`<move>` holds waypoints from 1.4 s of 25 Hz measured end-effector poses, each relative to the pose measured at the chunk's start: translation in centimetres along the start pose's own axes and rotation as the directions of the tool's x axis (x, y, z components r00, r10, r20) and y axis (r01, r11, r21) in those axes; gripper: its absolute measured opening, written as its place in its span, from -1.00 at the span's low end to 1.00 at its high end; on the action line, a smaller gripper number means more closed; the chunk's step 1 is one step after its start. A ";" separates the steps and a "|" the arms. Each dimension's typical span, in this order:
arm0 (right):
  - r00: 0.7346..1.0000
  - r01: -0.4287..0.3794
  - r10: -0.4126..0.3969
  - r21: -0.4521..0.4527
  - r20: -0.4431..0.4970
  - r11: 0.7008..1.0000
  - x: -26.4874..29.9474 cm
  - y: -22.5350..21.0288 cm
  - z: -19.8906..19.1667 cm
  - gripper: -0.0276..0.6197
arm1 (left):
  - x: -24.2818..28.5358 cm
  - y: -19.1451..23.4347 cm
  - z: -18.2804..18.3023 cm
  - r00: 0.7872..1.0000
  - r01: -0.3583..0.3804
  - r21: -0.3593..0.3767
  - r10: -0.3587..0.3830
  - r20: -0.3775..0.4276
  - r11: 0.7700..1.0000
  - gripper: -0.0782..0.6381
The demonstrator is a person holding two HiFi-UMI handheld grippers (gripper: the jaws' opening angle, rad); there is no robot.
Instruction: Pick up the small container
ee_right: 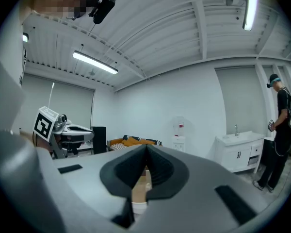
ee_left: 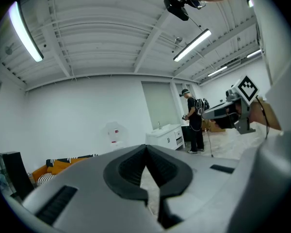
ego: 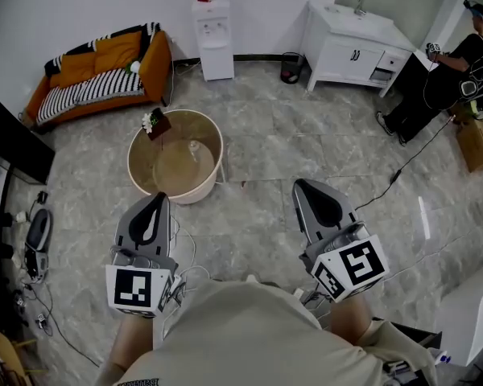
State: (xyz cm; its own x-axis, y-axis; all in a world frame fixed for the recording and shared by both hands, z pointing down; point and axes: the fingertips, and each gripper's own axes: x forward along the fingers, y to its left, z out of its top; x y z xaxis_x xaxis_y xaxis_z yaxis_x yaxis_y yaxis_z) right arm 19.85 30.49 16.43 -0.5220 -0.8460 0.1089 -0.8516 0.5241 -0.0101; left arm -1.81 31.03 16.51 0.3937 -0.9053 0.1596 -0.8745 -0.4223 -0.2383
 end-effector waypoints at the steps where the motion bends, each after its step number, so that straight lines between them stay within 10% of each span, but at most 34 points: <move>1: 1.000 -0.005 0.005 0.003 -0.001 1.000 -0.2 -0.5 -0.2 -0.92 | 0.2 -0.4 0.1 1.000 -0.010 0.012 0.010 -0.002 1.000 -0.77; 17: 0.998 -0.040 0.040 0.006 -0.044 0.999 1.2 -4.9 -4.1 -0.92 | 4.3 -3.6 -0.7 1.000 -0.030 0.018 0.030 -0.007 0.999 -0.77; 35: 0.995 -0.056 0.057 0.018 -0.077 0.998 12.3 -6.3 -5.4 -0.92 | 11.6 4.2 -4.0 0.999 -0.024 -0.050 0.022 -0.033 0.998 -0.77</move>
State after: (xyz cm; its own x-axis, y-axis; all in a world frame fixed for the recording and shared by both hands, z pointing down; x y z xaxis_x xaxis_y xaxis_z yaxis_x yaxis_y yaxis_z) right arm 19.09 17.30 23.21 -0.5646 -0.8046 0.1841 -0.8218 0.5688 -0.0344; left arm -2.01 18.92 21.21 0.3646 -0.9124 0.1860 -0.8968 -0.3978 -0.1935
